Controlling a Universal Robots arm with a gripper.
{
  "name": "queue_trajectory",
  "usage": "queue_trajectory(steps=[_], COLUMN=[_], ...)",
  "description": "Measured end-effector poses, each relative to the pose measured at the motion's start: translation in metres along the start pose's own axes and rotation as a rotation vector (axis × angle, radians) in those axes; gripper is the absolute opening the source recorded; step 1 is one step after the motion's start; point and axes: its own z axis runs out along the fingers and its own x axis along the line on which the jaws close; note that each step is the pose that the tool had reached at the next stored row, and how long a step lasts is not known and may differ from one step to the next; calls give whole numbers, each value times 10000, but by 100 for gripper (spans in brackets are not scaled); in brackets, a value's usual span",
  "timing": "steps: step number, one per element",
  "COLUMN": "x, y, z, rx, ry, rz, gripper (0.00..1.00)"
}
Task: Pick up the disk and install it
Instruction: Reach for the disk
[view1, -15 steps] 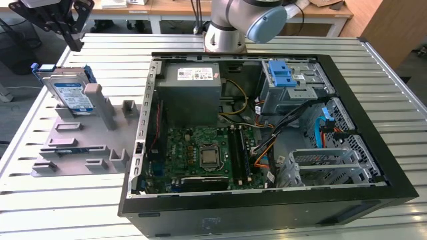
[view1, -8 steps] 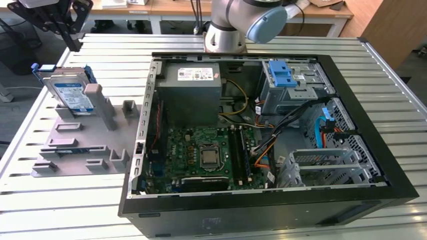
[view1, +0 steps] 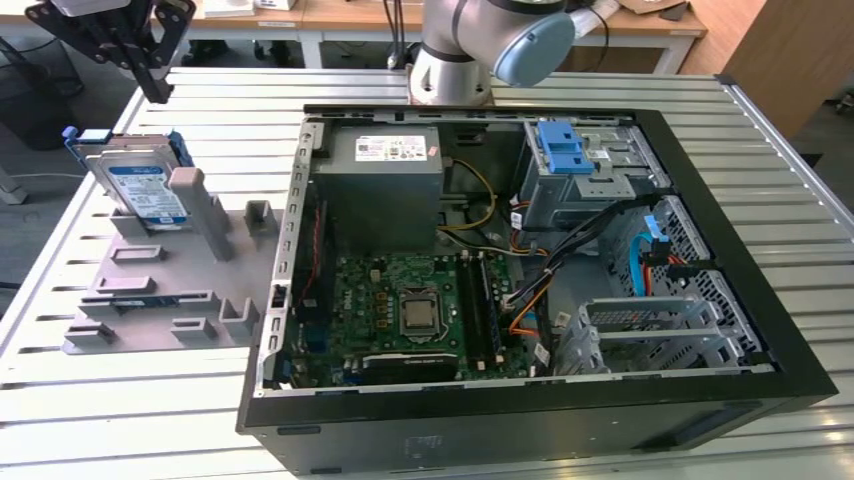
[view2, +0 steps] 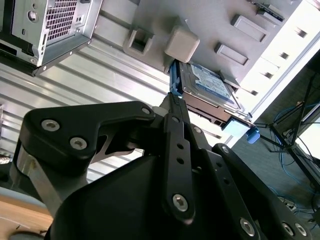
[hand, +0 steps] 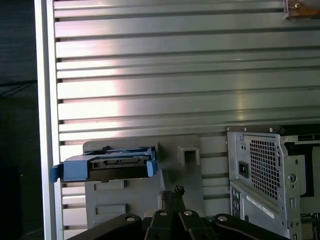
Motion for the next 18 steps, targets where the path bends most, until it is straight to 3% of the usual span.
queue_trajectory(steps=[18], x=[78], y=[-5], z=[-2], rx=[0], ry=[0], rz=[0], gripper=[11])
